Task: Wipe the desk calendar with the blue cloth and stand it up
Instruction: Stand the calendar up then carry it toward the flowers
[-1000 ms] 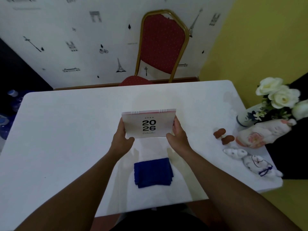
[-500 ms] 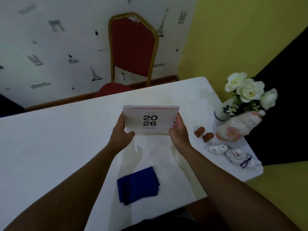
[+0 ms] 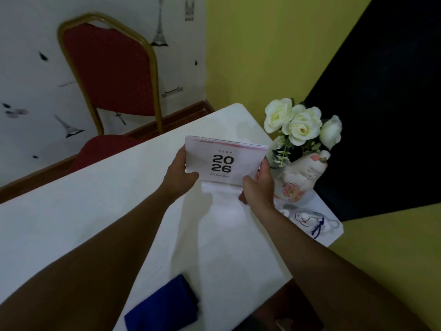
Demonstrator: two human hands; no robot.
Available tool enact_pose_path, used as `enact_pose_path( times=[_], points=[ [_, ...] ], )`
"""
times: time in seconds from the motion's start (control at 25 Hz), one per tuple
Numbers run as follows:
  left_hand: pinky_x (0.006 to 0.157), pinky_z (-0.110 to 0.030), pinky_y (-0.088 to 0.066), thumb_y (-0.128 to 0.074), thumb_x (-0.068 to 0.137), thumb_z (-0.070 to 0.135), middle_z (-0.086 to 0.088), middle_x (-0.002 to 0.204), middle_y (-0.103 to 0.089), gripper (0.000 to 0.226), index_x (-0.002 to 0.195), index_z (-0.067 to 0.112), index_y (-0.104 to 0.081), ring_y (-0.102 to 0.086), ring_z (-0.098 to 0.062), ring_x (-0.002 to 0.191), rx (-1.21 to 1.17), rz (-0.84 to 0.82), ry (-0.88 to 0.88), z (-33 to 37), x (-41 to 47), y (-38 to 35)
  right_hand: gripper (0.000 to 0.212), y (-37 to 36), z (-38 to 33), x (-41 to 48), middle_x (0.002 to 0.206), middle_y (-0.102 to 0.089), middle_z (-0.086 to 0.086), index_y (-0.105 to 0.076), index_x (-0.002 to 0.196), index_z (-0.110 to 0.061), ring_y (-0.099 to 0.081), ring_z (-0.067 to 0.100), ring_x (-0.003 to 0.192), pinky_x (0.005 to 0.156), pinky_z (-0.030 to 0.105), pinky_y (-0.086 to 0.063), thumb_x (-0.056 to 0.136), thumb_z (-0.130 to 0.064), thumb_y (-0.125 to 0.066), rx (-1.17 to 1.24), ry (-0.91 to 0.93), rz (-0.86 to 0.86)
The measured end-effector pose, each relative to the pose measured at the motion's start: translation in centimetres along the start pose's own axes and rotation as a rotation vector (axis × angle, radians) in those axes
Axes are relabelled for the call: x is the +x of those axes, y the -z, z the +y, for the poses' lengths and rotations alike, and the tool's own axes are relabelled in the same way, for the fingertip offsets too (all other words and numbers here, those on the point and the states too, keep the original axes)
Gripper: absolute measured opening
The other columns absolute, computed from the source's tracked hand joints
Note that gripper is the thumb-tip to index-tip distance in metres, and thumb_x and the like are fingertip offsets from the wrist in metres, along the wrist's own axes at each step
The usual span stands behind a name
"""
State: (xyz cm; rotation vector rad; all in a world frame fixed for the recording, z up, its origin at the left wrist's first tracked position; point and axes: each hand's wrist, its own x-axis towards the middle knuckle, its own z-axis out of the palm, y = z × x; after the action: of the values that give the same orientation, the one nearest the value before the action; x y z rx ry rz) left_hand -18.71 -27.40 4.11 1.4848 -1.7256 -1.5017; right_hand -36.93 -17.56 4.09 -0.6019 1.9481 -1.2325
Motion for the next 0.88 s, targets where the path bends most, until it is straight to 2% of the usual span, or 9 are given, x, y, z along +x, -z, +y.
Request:
enact_pose_path(
  times=[0.04, 0.12, 0.2, 0.32, 0.36, 0.44, 0.52, 0.76, 0.88],
  points=[
    [0.101, -0.051, -0.052, -0.061, 0.081, -0.007, 0.005, 0.143, -0.049, 0.086, 0.152, 0.03, -0.029, -0.049, -0.021, 0.128, 0.002, -0.012, 0.007, 0.0, 0.6, -0.3, 0.086, 0.1, 0.2, 0.2, 0.131, -0.067, -0.002, -0.038, 0.146, -0.045, -0.068, 0.038, 0.107, 0.074, 0.048, -0.058, 0.068, -0.009, -0.046, 0.006, -0.001, 0.013],
    [0.099, -0.049, -0.053, -0.062, 0.082, -0.004, 0.01, 0.137, -0.05, 0.085, 0.152, 0.032, -0.029, -0.05, -0.02, 0.126, 0.013, -0.033, 0.015, -0.3, 1.5, -0.9, 0.087, 0.2, 0.6, 0.5, 0.13, -0.067, -0.002, -0.037, 0.148, -0.044, -0.07, 0.033, 0.104, 0.062, 0.037, -0.06, 0.069, -0.009, -0.047, 0.026, -0.009, 0.026],
    [0.097, -0.047, -0.053, -0.062, 0.084, 0.001, 0.016, 0.132, -0.048, 0.083, 0.15, 0.036, -0.027, -0.05, -0.016, 0.12, 0.034, -0.028, 0.013, -0.4, 1.8, -1.4, 0.087, 0.3, 1.1, 0.8, 0.129, -0.067, -0.004, -0.037, 0.149, -0.044, -0.073, 0.016, 0.09, 0.047, 0.027, -0.055, 0.072, -0.005, -0.047, 0.037, -0.012, 0.037],
    [0.096, -0.049, -0.053, -0.061, 0.087, 0.008, 0.019, 0.129, -0.05, 0.08, 0.147, 0.046, -0.023, -0.05, -0.009, 0.112, 0.092, -0.02, -0.019, 0.0, 1.9, -1.5, 0.083, 0.6, 1.5, 1.0, 0.128, -0.066, -0.004, -0.039, 0.151, -0.037, -0.067, -0.012, 0.076, 0.044, 0.016, -0.052, 0.078, 0.002, -0.046, 0.023, -0.002, 0.055],
    [0.097, -0.051, -0.052, -0.06, 0.09, 0.011, 0.015, 0.135, -0.051, 0.081, 0.151, 0.045, -0.019, -0.05, -0.011, 0.115, 0.117, -0.023, -0.02, 0.1, 1.8, -1.4, 0.08, 0.7, 1.5, 0.9, 0.13, -0.065, -0.004, -0.04, 0.151, -0.034, -0.067, -0.014, 0.081, 0.049, 0.018, -0.056, 0.079, 0.001, -0.048, 0.022, -0.002, 0.066],
    [0.102, -0.056, -0.047, -0.059, 0.095, 0.016, 0.005, 0.155, -0.044, 0.085, 0.158, 0.037, -0.007, -0.051, -0.025, 0.131, 0.176, -0.013, 0.028, -0.2, 1.7, -1.2, 0.075, 0.5, 1.4, 0.4, 0.138, -0.062, -0.002, -0.043, 0.15, -0.029, -0.067, 0.001, 0.108, 0.079, 0.04, -0.064, 0.081, -0.002, -0.051, -0.001, -0.007, 0.119],
    [0.107, -0.058, -0.043, -0.058, 0.097, 0.022, 0.0, 0.164, -0.032, 0.084, 0.16, 0.031, -0.004, -0.043, -0.036, 0.143, 0.212, 0.021, 0.083, -0.7, 1.4, -1.1, 0.071, 0.2, 1.5, -0.2, 0.138, -0.061, -0.001, -0.048, 0.146, -0.027, -0.061, 0.021, 0.123, 0.096, 0.053, -0.057, 0.08, -0.003, -0.053, -0.005, -0.006, 0.168],
    [0.108, -0.051, -0.044, -0.056, 0.094, 0.009, 0.002, 0.151, -0.05, 0.07, 0.153, 0.032, -0.027, -0.051, -0.029, 0.135, 0.157, 0.049, -0.015, -0.7, -0.2, -2.0, 0.069, -0.2, 1.2, -0.8, 0.127, -0.062, -0.008, -0.052, 0.138, -0.033, -0.066, 0.03, 0.114, 0.087, 0.061, -0.059, 0.073, -0.008, -0.053, 0.053, -0.038, 0.18],
    [0.108, -0.05, -0.044, -0.056, 0.092, 0.008, 0.002, 0.151, -0.049, 0.071, 0.153, 0.032, -0.028, -0.051, -0.028, 0.135, 0.152, 0.029, 0.004, -0.5, 0.0, -2.2, 0.065, -0.2, 1.4, -0.6, 0.121, -0.062, -0.011, -0.055, 0.136, -0.033, -0.067, 0.014, 0.107, 0.086, 0.055, -0.061, 0.077, -0.003, -0.055, 0.084, -0.066, 0.202]
  ],
)
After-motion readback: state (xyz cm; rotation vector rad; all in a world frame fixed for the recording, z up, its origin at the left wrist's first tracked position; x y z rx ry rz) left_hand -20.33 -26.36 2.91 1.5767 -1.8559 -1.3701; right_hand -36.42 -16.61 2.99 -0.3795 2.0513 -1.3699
